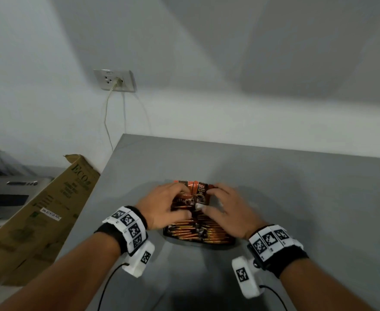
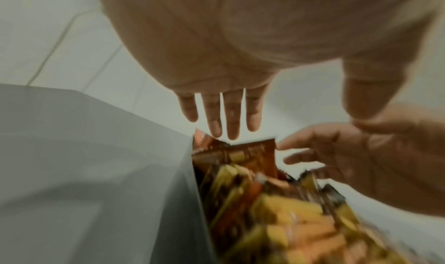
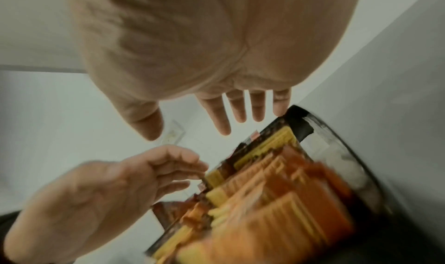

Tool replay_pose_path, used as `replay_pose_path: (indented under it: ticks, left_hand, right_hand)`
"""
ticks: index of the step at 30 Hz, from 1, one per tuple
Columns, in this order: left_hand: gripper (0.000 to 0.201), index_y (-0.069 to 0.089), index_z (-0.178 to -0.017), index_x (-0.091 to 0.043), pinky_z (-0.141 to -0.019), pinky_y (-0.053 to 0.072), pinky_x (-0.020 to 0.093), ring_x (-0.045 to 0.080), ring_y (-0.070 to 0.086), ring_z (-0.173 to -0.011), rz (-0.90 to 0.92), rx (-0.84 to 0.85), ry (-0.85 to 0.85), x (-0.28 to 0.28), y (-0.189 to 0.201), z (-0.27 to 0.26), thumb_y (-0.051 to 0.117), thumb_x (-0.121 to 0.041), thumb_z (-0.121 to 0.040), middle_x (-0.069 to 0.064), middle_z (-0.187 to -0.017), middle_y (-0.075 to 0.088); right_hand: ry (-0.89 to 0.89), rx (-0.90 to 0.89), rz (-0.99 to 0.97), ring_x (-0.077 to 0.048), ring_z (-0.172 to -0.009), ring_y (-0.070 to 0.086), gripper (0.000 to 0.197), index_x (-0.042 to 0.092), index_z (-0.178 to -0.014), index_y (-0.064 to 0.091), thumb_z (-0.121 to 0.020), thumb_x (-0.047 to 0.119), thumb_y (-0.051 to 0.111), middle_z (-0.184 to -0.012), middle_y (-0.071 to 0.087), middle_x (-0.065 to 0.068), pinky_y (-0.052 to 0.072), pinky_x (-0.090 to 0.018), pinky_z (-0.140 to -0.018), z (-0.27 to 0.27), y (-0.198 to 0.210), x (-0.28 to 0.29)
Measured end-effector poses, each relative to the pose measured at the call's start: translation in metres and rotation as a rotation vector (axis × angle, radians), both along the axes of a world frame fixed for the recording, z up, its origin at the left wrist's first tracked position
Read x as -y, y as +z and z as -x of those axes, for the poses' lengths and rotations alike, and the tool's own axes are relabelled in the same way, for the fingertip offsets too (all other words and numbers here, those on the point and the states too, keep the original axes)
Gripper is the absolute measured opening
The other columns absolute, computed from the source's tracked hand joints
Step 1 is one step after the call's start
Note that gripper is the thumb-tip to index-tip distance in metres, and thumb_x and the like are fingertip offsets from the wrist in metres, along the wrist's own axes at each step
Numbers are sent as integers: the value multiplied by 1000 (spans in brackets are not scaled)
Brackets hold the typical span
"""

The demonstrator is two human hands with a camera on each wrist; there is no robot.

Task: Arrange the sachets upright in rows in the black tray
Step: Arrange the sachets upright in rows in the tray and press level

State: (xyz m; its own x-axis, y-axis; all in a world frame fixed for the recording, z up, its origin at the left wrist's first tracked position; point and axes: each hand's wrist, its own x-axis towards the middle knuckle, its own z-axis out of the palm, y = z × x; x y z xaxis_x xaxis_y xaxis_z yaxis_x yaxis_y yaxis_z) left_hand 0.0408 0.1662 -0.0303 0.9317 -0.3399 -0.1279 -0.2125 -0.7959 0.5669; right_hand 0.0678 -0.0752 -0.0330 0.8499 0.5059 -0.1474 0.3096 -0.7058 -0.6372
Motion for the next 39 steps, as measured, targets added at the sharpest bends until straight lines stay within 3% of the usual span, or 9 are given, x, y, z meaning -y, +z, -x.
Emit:
replay_pose_path:
  ticks: [5,7,11,14,16,20,22,28,39]
  left_hand:
    - [29,66,-113,-18,-115,28,38,26,38,-139,-212,11,78,2,-2,-39,41,-28,-100,5,-149,48]
    - [27,66,-108,-17,-111,34,39,24,44,-132,-268,-33,58,7,-8,-48,41,-20,-98,1,-135,57]
    - [26,67,-101,-16,-98,43,37,18,53,-108,-252,90,18,3,-13,-50,43,-11,-91,-3,-106,64]
    - [21,68,-99,-18,-90,50,36,14,58,-94,-139,55,-25,-1,-6,-40,49,-17,-88,-5,-102,62]
    - [19,64,-100,-22,-85,50,31,9,57,-90,-59,-37,-60,1,2,-28,58,-34,-87,-8,-104,58]
    - [91,40,-132,-33,-92,49,25,4,55,-104,-122,-160,-177,8,3,-7,78,-70,-58,-15,-121,44]
    - [113,28,-145,-31,-97,48,27,7,52,-111,-219,-126,-223,10,-6,-2,78,-73,-53,-14,-128,40]
    - [93,28,-149,-28,-98,49,31,13,53,-117,-231,-114,-166,17,-8,-2,74,-53,-73,-4,-135,50]
    - [86,32,-140,-26,-90,53,33,18,57,-109,-347,-37,-117,29,-17,-5,75,-51,-70,0,-126,56]
  right_hand:
    - [59,-11,184,-22,-146,26,39,21,-129,63,-105,39,39,-155,39,-3,18,-34,-119,-32,-2,-14]
    - [78,19,193,-20,-131,40,34,18,-118,66,-103,37,42,-132,56,1,29,-37,-115,-37,-7,-17]
    - [113,128,119,-10,-108,49,21,19,-105,67,-94,32,55,-108,61,8,44,-36,-101,-36,-4,-4]
    - [180,86,112,-10,-99,56,11,24,-99,64,-91,30,63,-107,59,9,50,-35,-93,-27,5,6]
    - [208,10,112,-9,-98,57,23,28,-102,57,-85,38,69,-109,54,12,52,-33,-89,-19,7,10]
    - [299,-151,161,-5,-116,51,95,33,-141,36,-62,59,82,-132,45,15,45,-27,-101,-6,5,15]
    - [358,-143,228,-8,-121,46,103,31,-147,31,-62,54,86,-136,42,11,41,-27,-104,-3,2,16]
    - [272,-84,251,-16,-135,41,92,25,-154,27,-79,46,75,-151,37,2,40,-34,-111,-2,-6,12]
    - [207,28,260,-19,-133,41,91,27,-151,24,-78,43,77,-147,40,1,43,-38,-109,6,-25,-1]
